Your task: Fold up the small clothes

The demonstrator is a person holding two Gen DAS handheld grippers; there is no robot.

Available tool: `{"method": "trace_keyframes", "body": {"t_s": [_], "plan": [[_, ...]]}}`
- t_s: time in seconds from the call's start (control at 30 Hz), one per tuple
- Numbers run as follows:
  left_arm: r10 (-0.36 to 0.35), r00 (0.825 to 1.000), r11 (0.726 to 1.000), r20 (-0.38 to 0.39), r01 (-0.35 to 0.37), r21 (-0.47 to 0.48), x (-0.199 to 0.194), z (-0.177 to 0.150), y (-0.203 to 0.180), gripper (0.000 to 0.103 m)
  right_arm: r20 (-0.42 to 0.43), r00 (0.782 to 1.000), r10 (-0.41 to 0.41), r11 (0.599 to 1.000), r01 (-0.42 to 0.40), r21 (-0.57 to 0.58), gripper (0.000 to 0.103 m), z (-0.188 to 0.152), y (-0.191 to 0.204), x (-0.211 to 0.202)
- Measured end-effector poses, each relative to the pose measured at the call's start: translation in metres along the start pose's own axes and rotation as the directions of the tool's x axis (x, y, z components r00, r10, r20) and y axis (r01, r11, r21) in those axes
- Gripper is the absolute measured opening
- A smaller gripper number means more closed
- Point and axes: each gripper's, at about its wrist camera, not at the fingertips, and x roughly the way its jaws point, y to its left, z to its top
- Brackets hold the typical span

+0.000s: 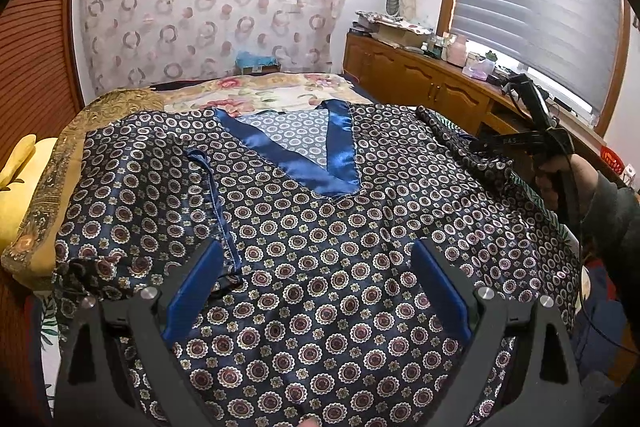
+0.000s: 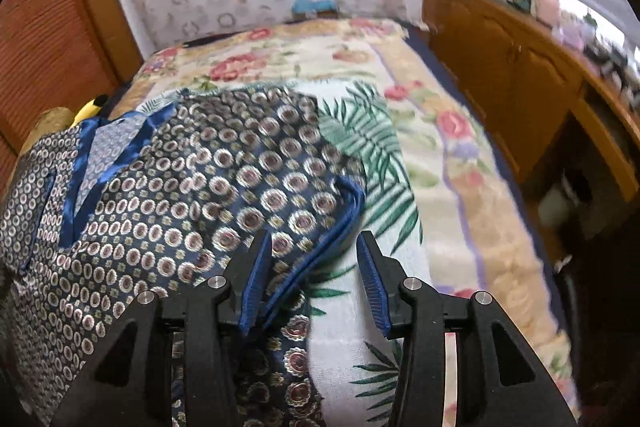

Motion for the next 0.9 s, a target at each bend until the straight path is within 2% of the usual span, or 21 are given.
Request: {"method": "trace_keyframes", "body": {"t_s": [0.1,0.17,0.2,0.23,0.33,0.5,0.63,0.67,0.73,0.8,0.9], "plan": [[0.001,1.0,1.0,-0.001,-0.001,0.001,0.0,0.0,-0.001,0.095,-0.021,0.999,0.027,0.999,-0.027,0.025,0.042,-0.001,-0.005,0.007],[0.002,1.0,1.0,-0.001,-0.002,-0.001,0.0,-0.001,0.0,0.095,-0.009,0.999,0.048,0.999,-0.048,0.015,0.024,0.001,-0.004,0.006],[0.003,1.0,1.0,-0.002,-0.003,-0.002,0.0,-0.001,0.0,0.095,-0.004,0.998,0.063,0.998,-0.063,0.004,0.012,0.002,-0.001,0.006],[0.004,1.0,1.0,-0.002,-0.004,-0.003,0.0,-0.001,0.001,0.095,0.011,0.998,0.065,0.998,-0.065,-0.021,0.006,0.003,0.004,0.004],[0.004,1.0,1.0,-0.001,-0.004,-0.007,0.0,-0.002,0.002,0.095,0.06,0.996,0.059,0.994,-0.053,-0.092,0.002,0.008,0.021,-0.006],[0.006,1.0,1.0,-0.001,-0.006,-0.007,-0.001,-0.001,0.004,0.095,0.109,0.99,0.083,0.977,-0.06,-0.204,0.002,0.018,0.06,-0.022],[0.009,1.0,1.0,0.0,-0.009,-0.012,-0.003,-0.002,0.007,0.095,0.101,0.987,0.126,0.957,-0.094,-0.274,0.003,0.021,0.089,-0.024],[0.012,1.0,1.0,-0.001,-0.012,-0.014,-0.003,-0.002,0.008,0.095,0.095,0.987,0.131,0.954,-0.1,-0.282,0.006,0.021,0.094,-0.024],[0.02,1.0,1.0,0.001,-0.02,-0.017,-0.004,-0.001,0.012,0.095,0.092,0.987,0.129,0.953,-0.098,-0.287,0.031,0.021,0.1,-0.023],[0.03,1.0,0.999,0.002,-0.03,-0.021,-0.004,0.001,0.016,0.095,0.094,0.986,0.135,0.954,-0.103,-0.281,0.037,0.021,0.097,-0.023],[0.044,0.999,0.999,0.003,-0.044,-0.017,-0.005,0.005,0.023,0.095,0.098,0.991,0.09,0.964,-0.062,-0.258,0.039,0.021,0.083,-0.016]]}}
